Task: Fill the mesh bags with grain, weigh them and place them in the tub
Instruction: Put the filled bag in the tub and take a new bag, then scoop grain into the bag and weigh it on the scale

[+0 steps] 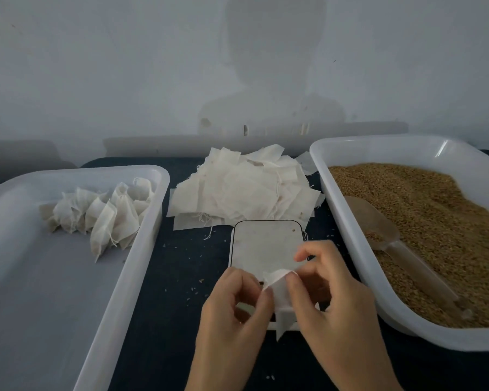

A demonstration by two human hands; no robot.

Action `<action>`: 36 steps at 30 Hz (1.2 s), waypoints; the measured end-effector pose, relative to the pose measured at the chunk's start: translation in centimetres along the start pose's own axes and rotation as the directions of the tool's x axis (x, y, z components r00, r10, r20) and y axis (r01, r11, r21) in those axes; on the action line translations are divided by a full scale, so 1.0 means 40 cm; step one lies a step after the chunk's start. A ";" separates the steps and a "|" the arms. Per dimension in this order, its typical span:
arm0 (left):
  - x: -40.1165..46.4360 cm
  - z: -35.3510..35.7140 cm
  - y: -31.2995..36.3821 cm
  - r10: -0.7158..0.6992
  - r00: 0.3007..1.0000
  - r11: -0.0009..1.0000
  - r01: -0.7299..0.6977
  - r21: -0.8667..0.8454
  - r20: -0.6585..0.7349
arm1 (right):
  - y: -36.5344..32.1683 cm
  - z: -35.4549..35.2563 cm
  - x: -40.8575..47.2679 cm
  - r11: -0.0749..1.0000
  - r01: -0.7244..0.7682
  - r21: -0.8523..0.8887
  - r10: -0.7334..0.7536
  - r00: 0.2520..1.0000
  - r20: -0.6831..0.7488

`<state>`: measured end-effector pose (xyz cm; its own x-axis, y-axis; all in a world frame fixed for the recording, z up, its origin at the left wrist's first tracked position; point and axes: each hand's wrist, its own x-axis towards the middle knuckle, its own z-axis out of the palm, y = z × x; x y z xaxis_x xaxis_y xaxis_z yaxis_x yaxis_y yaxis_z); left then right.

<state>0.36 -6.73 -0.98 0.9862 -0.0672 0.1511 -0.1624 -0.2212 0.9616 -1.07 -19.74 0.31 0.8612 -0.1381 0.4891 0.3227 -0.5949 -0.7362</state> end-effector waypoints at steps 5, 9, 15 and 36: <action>0.018 -0.012 0.010 -0.042 0.999 0.999 0.043 0.025 -0.024 | -0.010 -0.005 0.011 0.972 0.199 -0.126 -0.169 0.961 0.220; 0.022 -0.018 0.022 -0.005 1.000 0.993 0.003 0.116 0.018 | -0.013 -0.002 0.012 0.950 0.201 -0.240 -0.154 0.968 0.199; 0.025 -0.020 0.040 0.052 0.996 0.984 -0.064 0.164 0.074 | -0.028 -0.010 0.016 0.901 0.194 -0.389 -0.030 0.921 0.388; 0.076 0.044 0.029 0.151 0.907 0.748 -0.365 0.554 0.394 | -0.005 -0.043 0.045 0.985 -0.090 -0.147 0.134 0.937 0.323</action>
<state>3.12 -8.90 0.18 0.8574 -0.4774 0.1925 -0.4992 -0.6800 0.5371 -0.25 -21.24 2.14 0.9769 0.0466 0.2087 0.1826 -0.6898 -0.7006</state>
